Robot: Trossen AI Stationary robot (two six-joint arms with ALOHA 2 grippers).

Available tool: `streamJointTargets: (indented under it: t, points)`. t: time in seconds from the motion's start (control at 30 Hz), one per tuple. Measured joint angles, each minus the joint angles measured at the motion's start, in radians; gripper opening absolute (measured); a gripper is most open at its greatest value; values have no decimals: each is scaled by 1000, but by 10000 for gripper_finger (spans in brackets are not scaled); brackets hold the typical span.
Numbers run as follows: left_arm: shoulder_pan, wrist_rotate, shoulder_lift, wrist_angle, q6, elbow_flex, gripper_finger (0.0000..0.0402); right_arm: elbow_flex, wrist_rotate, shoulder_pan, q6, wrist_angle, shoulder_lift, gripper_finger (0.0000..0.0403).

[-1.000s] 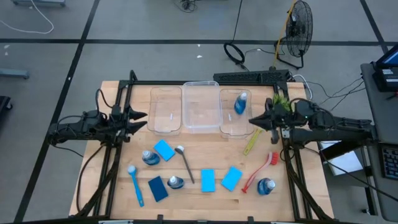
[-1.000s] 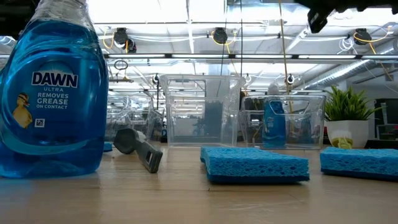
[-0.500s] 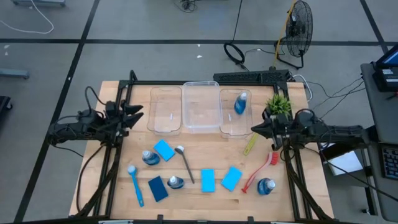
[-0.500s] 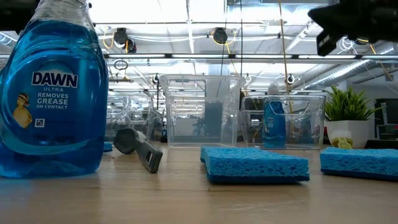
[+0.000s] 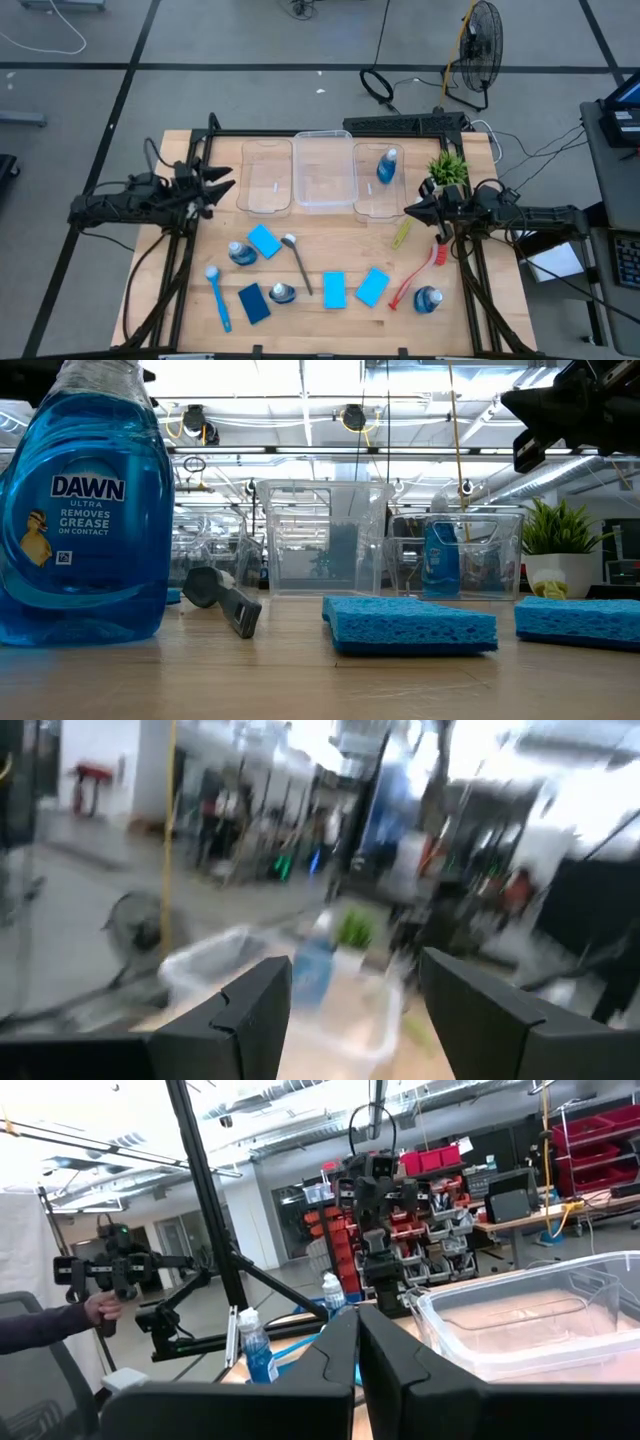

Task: Pick & Place Kitchen Sink Supplies
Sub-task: Put the blue dishwashing liquid bottle into the right transparent bin

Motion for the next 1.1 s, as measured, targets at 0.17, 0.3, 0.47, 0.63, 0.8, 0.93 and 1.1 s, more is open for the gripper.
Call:
streamJointTargets:
  t: [0.17, 0.3, 0.47, 0.63, 0.8, 0.93, 1.1]
  points:
    - [0, 0, 246, -351, -75, 223, 225, 0, 0, 0, 3, 0, 0, 0]
    - [-5, 10, 469, -655, -137, 457, 225, 0, 0, 0, 13, 0, 0, 0]
    - [-34, 134, 702, -934, -211, 699, 225, 0, 0, 0, 26, 0, 0, 0]
    - [-105, 264, 859, -1179, -364, 850, 225, 0, 0, 0, 26, 0, 0, 0]
    - [-203, 372, 920, -1264, -564, 904, 225, 0, 0, 0, 29, 0, 0, 0]
    - [-261, 476, 924, -1208, -731, 904, 225, 0, 0, 0, 30, 0, 0, 0]
    - [-319, 474, 925, -1136, -870, 904, 225, 0, 0, 0, 30, 1, 0, 0]
